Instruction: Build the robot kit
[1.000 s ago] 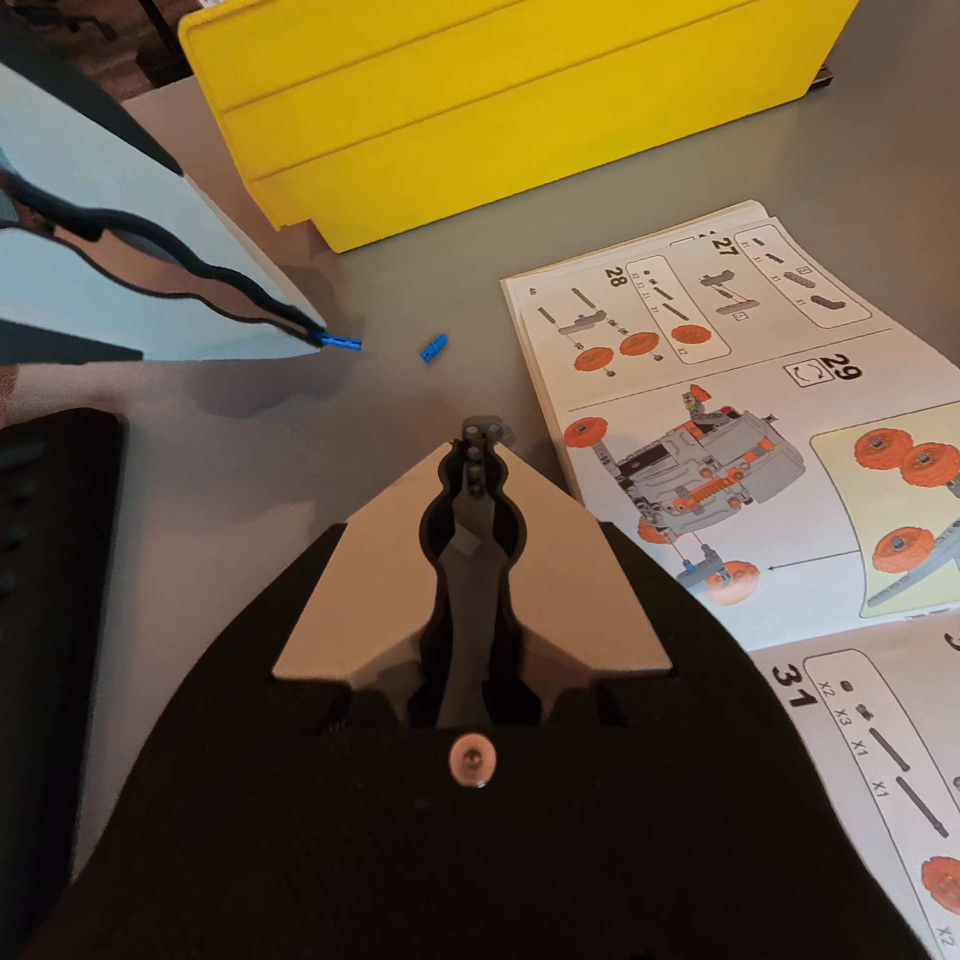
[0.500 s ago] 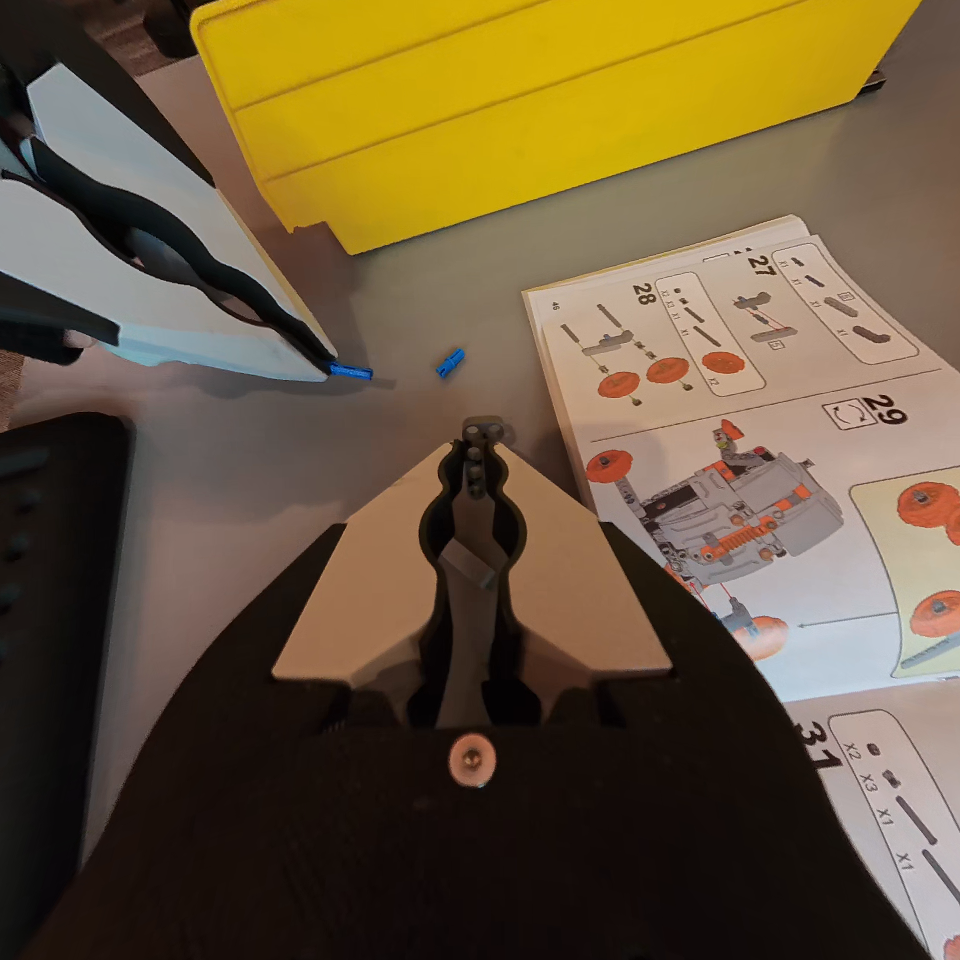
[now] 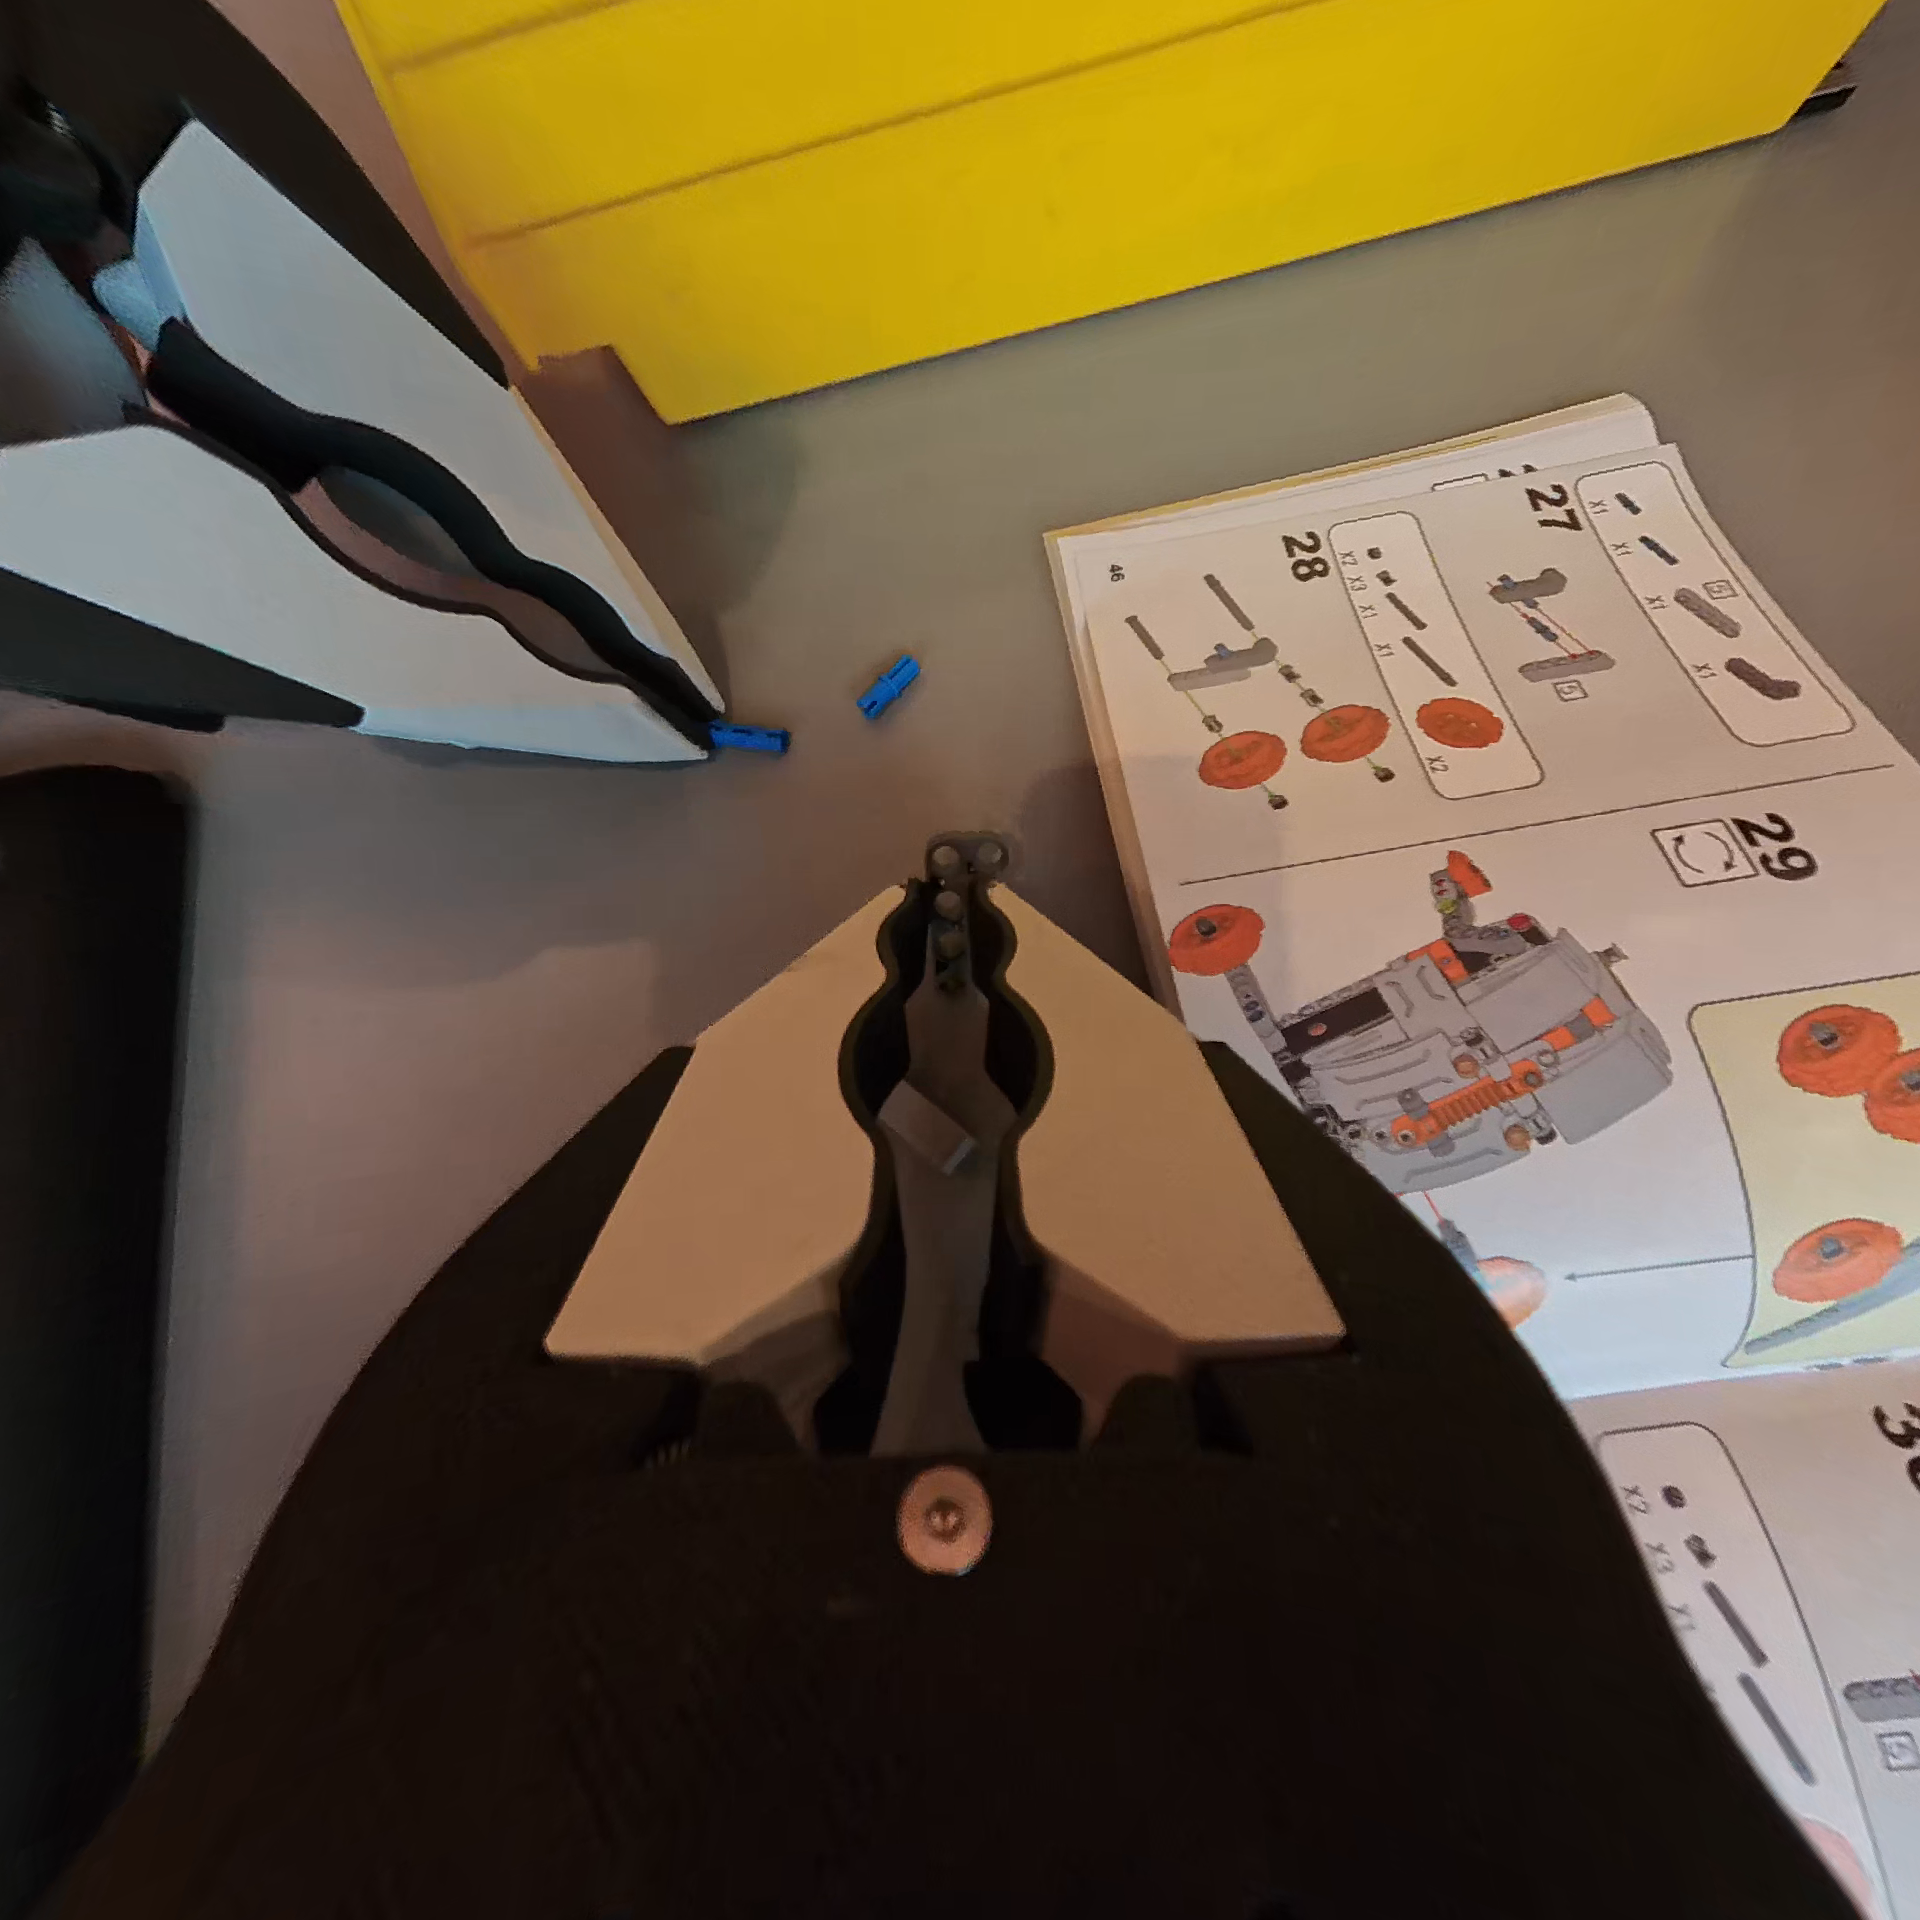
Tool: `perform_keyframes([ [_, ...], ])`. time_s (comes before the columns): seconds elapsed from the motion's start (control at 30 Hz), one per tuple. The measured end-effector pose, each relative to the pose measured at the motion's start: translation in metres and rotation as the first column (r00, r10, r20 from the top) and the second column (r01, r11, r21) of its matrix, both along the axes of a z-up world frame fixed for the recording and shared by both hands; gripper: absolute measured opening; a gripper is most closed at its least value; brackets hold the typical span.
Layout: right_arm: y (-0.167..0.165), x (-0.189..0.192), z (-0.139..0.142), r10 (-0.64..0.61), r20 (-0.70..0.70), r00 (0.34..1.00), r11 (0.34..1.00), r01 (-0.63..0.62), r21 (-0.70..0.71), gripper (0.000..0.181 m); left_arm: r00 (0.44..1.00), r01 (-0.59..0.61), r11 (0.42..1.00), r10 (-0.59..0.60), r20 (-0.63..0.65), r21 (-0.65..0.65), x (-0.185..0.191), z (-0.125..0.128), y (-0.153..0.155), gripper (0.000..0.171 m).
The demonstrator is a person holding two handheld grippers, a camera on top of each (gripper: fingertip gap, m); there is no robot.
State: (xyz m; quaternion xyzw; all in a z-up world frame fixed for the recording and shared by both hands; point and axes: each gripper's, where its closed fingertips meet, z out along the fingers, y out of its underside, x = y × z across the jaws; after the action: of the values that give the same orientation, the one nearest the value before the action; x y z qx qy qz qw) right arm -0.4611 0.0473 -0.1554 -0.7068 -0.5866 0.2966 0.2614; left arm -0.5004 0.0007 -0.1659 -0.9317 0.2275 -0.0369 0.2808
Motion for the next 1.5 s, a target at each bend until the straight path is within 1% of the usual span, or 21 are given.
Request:
perform_keyframes([
  [0.23, -0.001, 0.002, -0.01, 0.015, 0.052, 0.999, 1.0, -0.017, 0.024, 0.007, 1.0, 0.007, 1.0, -0.006, -0.017, 0.022, 0.0, 0.0, 0.002, 0.003],
  [0.4, -0.001, 0.006, -0.005, 0.026, 0.037, 0.999, 1.0, -0.027, 0.016, 0.014, 1.0, -0.002, 0.999, 0.002, 0.0, 0.032, 0.0, 0.0, 0.001, 0.004],
  [0.43, 0.0, 0.009, -0.003, 0.025, 0.038, 0.999, 0.999, -0.026, 0.022, 0.014, 1.0, -0.007, 0.999, 0.007, -0.001, 0.034, -0.001, 0.001, 0.001, 0.007],
  [0.5, 0.003, 0.015, 0.002, 0.021, 0.042, 0.999, 0.999, -0.023, 0.029, 0.014, 1.0, -0.017, 0.999, 0.018, -0.009, 0.035, -0.004, 0.001, -0.001, 0.018],
  [0.6, 0.005, 0.019, 0.007, 0.014, 0.033, 0.999, 0.999, -0.015, 0.036, 0.013, 1.0, -0.023, 1.0, 0.023, 0.016, 0.021, -0.005, 0.002, -0.006, 0.024],
  [0.67, 0.005, 0.019, 0.009, 0.016, 0.027, 1.0, 0.999, -0.017, 0.029, 0.013, 0.999, -0.026, 0.999, 0.025, 0.042, 0.02, -0.003, 0.003, -0.009, 0.025],
  [0.93, 0.002, 0.018, 0.004, 0.029, 0.04, 0.999, 0.999, -0.031, 0.041, 0.013, 0.997, -0.038, 0.999, 0.036, 0.07, 0.037, -0.005, 0.006, -0.015, 0.024],
  [1.17, 0.003, 0.022, 0.006, 0.025, 0.049, 0.998, 0.997, -0.028, 0.067, 0.014, 0.996, -0.046, 0.997, 0.041, 0.08, 0.064, -0.006, 0.02, -0.017, 0.027],
  [1.5, 0.004, 0.031, 0.01, 0.011, 0.054, 0.998, 0.996, -0.015, 0.084, 0.014, 0.995, -0.058, 0.995, 0.051, 0.089, 0.075, -0.002, 0.026, -0.02, 0.027],
])
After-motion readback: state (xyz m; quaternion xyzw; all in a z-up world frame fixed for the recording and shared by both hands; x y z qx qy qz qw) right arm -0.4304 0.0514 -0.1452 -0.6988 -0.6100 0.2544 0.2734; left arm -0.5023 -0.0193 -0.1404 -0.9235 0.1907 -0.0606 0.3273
